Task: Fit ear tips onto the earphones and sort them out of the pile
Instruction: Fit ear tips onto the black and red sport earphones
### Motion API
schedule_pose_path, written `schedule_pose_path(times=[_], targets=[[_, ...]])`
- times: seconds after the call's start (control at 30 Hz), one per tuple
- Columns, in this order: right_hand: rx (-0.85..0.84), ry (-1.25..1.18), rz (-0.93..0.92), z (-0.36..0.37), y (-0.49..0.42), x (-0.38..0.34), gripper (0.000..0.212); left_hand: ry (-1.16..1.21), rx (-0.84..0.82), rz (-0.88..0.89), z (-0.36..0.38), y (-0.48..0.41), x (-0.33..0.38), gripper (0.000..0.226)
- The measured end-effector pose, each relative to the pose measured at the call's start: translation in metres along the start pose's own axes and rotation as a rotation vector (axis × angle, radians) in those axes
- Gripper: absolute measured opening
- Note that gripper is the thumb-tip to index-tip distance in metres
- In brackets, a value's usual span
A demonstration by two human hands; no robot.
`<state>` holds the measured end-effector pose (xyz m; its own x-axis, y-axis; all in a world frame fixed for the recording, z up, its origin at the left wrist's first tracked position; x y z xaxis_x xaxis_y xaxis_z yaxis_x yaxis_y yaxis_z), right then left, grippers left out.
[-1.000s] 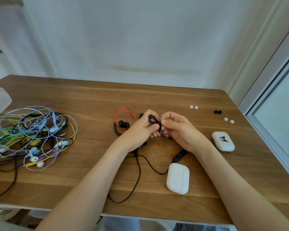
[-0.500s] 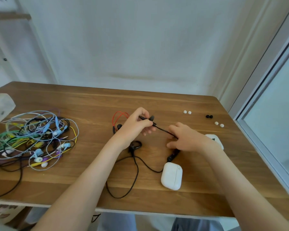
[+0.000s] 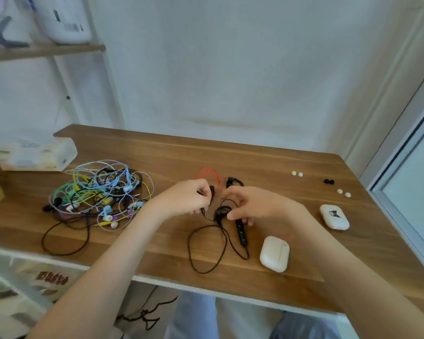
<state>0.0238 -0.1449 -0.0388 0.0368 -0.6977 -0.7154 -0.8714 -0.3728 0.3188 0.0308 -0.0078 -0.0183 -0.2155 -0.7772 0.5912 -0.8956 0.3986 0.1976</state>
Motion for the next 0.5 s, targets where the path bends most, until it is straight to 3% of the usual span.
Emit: schedule_pose_path(times=[0.1,0.3,0.5], targets=[[0.013,0.1,0.045,0.012,-0.012,-0.007,0.047,-0.048,-0.032,-0.027,0.008,0.006,-0.012,0.013],[0.066,-0.094,0.084,0.028,-0.031,-0.03,0.019,-0.289,-0.044,-0.029,0.008,0.007,-0.025,0.059],[0.113,-0.329,0.066,0.052,-0.057,-0.061,0.021,-0.557,0.065,-0.102,-0.021,0.01,-0.041,0.06]])
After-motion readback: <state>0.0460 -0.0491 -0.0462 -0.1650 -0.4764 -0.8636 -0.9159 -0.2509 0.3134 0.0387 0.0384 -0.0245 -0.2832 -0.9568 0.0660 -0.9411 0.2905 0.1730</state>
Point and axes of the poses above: each hand's wrist, its own y-axis away from the middle knuckle, its own z-axis out of the palm, x = y × z, the point moved 8 cm from there along -y, towards the middle knuckle, and after that the axes turned 10 degrees about -y, right-handed, at the moved point
